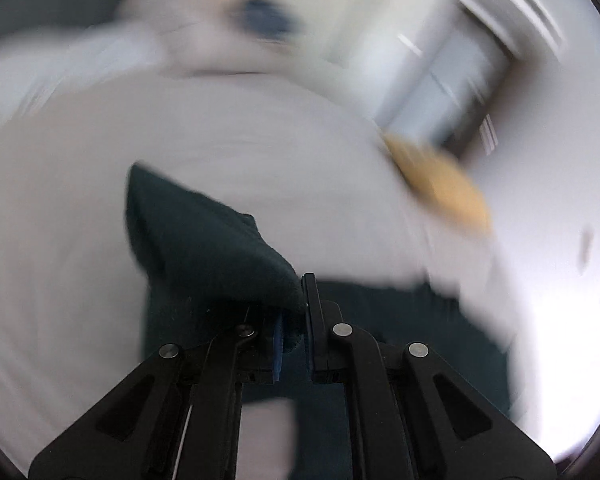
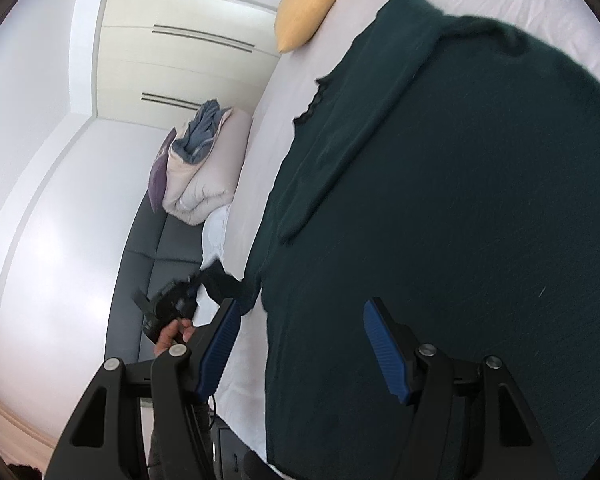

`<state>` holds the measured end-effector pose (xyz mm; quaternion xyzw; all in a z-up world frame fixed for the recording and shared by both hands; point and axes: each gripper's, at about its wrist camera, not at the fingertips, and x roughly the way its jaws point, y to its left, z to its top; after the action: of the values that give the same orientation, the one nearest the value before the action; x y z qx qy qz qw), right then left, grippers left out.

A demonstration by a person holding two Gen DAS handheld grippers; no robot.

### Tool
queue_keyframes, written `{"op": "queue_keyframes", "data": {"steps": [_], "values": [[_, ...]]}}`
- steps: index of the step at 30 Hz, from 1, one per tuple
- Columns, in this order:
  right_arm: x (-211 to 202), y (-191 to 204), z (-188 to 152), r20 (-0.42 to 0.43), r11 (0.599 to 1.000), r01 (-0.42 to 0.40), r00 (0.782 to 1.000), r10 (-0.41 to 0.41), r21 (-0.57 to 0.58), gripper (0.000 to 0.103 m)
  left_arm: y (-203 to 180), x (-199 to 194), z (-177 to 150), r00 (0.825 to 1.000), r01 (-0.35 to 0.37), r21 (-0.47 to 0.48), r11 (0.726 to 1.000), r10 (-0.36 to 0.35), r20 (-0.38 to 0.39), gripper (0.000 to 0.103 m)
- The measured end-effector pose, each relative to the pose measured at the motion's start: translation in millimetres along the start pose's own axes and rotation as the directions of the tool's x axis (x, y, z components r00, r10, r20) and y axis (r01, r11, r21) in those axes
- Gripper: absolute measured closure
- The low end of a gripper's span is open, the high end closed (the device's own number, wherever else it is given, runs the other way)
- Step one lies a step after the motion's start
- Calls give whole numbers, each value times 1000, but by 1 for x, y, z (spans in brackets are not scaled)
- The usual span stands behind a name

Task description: Fold small clothes

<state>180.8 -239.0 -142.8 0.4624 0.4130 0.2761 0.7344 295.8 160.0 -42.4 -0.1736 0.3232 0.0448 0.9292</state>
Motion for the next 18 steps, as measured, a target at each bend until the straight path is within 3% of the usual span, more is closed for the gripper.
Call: {"op": "queue_keyframes", "data": {"steps": [1, 3, 5, 6, 8, 11, 15, 18], "values": [[-1, -2, 6, 5, 1000, -3, 1000, 3, 3, 35, -43, 12, -13, 999, -32, 156, 987, 35, -17, 96], [1, -2, 21, 10, 1000, 3, 1000, -3, -6, 35, -104, 35, -52, 995, -70, 384, 921, 90, -34, 96], [7, 5, 40, 1, 999, 29, 1000, -29, -41, 35, -134, 50, -92, 991, -99, 509, 855, 129, -24, 96], [13, 9, 49, -10, 997, 43, 999, -44, -65, 35, -140, 56, -107, 990, -103, 532, 840, 140, -30, 96], [28, 19, 65, -39, 992, 66, 997, -71, -110, 35, -141, 64, -128, 988, -102, 545, 832, 150, -44, 96], [60, 32, 87, -82, 985, 75, 993, -89, -156, 35, -132, 69, -137, 989, -101, 531, 841, 141, -35, 96], [124, 43, 108, -200, 994, 10, 979, -31, -104, 35, -128, 71, -139, 993, -85, 513, 854, 112, -23, 96], [176, 51, 113, -288, 999, -17, 958, 6, -37, 35, -120, 63, -151, 995, -72, 491, 868, 94, -20, 96]]}}
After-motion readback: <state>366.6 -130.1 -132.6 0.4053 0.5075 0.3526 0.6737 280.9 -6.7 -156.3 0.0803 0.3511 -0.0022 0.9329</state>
